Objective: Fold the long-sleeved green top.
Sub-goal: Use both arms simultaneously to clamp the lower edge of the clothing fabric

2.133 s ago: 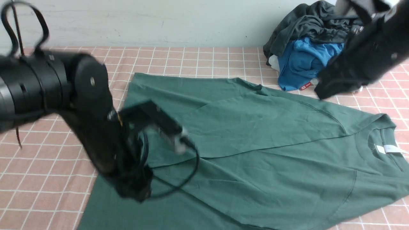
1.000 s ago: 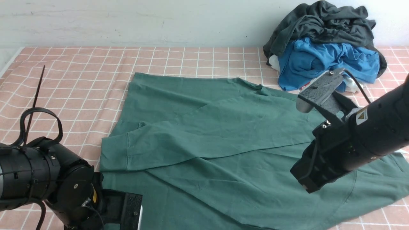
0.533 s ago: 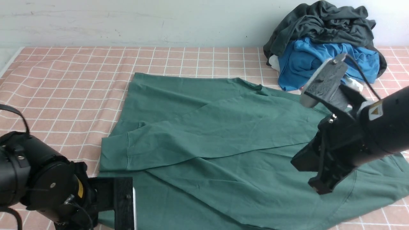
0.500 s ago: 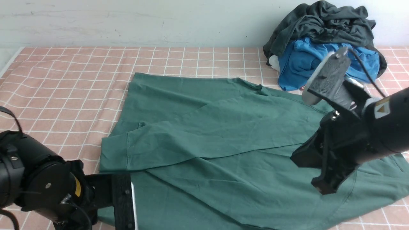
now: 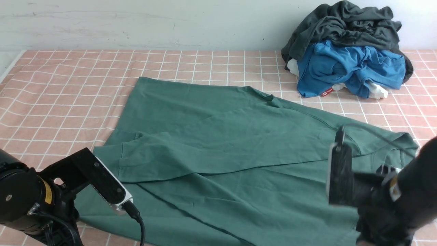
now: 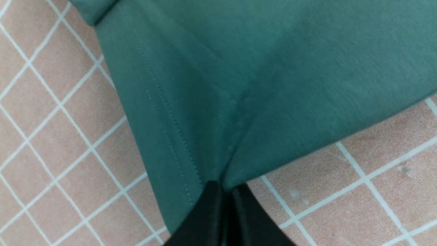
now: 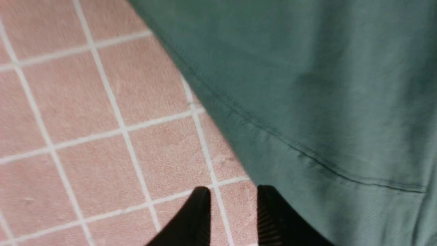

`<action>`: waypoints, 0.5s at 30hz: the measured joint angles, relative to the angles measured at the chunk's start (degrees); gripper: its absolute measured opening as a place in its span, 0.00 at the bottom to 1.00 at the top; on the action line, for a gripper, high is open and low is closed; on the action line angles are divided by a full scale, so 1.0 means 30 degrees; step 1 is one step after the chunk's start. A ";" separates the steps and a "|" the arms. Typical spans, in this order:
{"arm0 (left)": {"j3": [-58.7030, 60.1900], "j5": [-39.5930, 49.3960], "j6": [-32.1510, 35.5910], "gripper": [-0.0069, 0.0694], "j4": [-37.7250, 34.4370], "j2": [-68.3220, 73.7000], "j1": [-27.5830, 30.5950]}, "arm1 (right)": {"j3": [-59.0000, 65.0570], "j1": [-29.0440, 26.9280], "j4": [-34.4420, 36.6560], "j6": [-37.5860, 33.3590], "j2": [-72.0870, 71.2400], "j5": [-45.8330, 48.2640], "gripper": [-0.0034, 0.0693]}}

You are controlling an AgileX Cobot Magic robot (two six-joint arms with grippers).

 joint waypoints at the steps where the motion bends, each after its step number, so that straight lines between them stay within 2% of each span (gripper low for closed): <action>1: 0.0000 -0.0019 -0.0020 0.09 -0.0188 -0.0016 0.0000 | 0.0495 0.0000 -0.0730 0.0000 0.0552 -0.0739 0.44; 2: 0.0000 -0.0019 -0.0020 0.09 -0.0228 -0.0016 0.0000 | 0.0566 0.0000 -0.0866 0.0000 0.0635 -0.0853 0.44; 3: 0.0000 -0.0019 -0.0033 0.09 -0.0435 -0.0016 0.0000 | 0.1016 0.0000 -0.2107 0.0042 0.1152 -0.1849 0.52; 4: 0.0016 -0.0019 -0.0033 0.09 -0.0526 -0.0016 0.0000 | 0.1275 0.0000 -0.2940 0.0217 0.1451 -0.2496 0.55; 5: 0.0016 -0.0019 -0.0042 0.09 -0.0561 -0.0016 0.0000 | 0.1319 0.0000 -0.2940 0.0276 0.1506 -0.2496 0.55; 8: 0.0016 -0.0019 -0.0058 0.09 -0.0878 -0.0016 0.0000 | 0.1964 -0.0451 -0.5063 0.1349 0.1979 -0.4353 0.57; 9: 0.0016 0.0001 -0.0058 0.09 -0.1143 -0.0016 0.0000 | 0.2465 -0.1074 -0.6456 0.2137 0.2129 -0.5263 0.55; 12: 0.0016 0.0001 -0.0058 0.09 -0.1412 -0.0016 0.0000 | 0.2913 -0.1661 -0.7348 0.2713 0.2093 -0.5838 0.50; 15: -0.0004 0.0079 -0.0058 0.09 -0.1650 -0.0016 0.0000 | 0.3281 -0.2034 -0.8089 0.3084 0.2053 -0.6465 0.37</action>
